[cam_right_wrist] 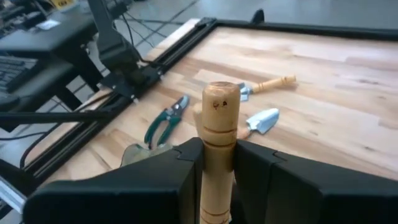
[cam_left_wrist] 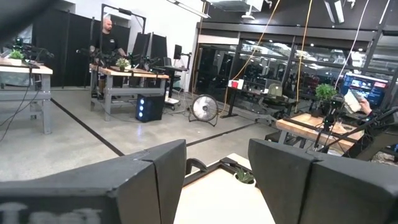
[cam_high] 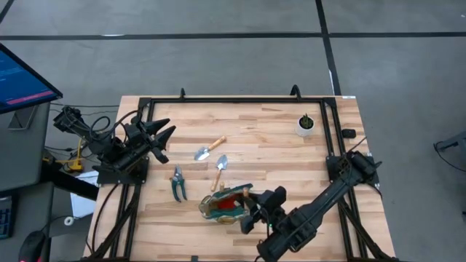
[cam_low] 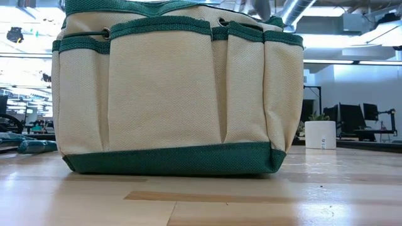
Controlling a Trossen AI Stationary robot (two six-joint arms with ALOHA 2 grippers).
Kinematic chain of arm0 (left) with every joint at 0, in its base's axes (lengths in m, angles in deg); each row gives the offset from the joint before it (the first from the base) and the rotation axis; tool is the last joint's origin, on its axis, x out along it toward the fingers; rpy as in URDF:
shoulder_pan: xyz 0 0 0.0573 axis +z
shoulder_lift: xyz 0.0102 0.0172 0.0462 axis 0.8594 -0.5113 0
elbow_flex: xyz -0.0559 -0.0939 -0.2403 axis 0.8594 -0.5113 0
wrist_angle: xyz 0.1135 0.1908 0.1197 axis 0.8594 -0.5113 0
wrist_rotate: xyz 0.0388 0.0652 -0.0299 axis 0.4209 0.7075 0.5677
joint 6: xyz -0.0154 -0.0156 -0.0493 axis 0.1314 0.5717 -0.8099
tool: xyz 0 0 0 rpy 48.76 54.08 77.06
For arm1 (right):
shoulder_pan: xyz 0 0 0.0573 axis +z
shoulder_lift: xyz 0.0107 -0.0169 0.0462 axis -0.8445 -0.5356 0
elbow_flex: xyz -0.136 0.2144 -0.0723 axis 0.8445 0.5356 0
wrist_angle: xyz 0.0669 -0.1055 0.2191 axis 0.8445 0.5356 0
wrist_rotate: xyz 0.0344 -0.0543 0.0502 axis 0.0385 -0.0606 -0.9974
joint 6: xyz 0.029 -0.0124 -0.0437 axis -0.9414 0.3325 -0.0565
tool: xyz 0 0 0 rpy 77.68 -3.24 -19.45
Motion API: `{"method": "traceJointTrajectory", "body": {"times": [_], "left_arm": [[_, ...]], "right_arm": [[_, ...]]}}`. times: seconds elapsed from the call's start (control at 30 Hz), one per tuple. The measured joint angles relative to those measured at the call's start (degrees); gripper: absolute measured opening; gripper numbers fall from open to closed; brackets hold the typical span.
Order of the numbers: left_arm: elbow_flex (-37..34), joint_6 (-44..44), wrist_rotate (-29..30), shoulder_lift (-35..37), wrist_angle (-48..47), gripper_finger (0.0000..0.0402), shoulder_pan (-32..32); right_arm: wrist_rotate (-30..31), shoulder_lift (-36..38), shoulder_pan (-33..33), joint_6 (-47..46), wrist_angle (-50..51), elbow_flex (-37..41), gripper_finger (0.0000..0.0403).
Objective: Pick & Place Garden tools in Gardening bag
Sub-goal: Put the brown trowel into the gardening bag pocket
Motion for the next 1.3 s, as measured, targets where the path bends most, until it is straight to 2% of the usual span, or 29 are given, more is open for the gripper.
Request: {"method": "traceJointTrajectory", "body": {"times": [0.2, 0.63, 0.87, 1.03, 1.17, 1.3], "left_arm": [[0.0, 0.0, -0.2, 0.0, -0.1, 0.0164, 0.0], [0.0, 0.0, -0.1, 0.0, -0.2, 0.0164, 0.0], [0.0, 0.0, 0.1, 0.0, -0.2, 0.0164, 0.0], [0.0, 0.0, 0.1, 0.0, -0.2, 0.0164, 0.0], [0.0, 0.0, 0.1, 0.0, -0.2, 0.0164, 0.0], [0.0, 0.0, 0.0, 0.0, -0.2, 0.0164, 0.0]], "right_arm": [[1.0, -0.1, -1.7, 3.4, -2.9, 0.0, 0.0054], [1.3, -0.1, -3.8, 3.7, -5.2, 0.0, 0.0054], [1.0, -0.1, -4.7, 11.7, -10.7, 0.0, 0.0054], [0.8, -0.1, -4.9, 12.5, -10.3, 0.0, 0.0054], [-2.8, -0.1, -4.8, 12.2, -9.5, 0.0, 0.0054], [-2.8, -0.1, -4.7, 12.1, -7.5, 0.0, 0.0054]]}}
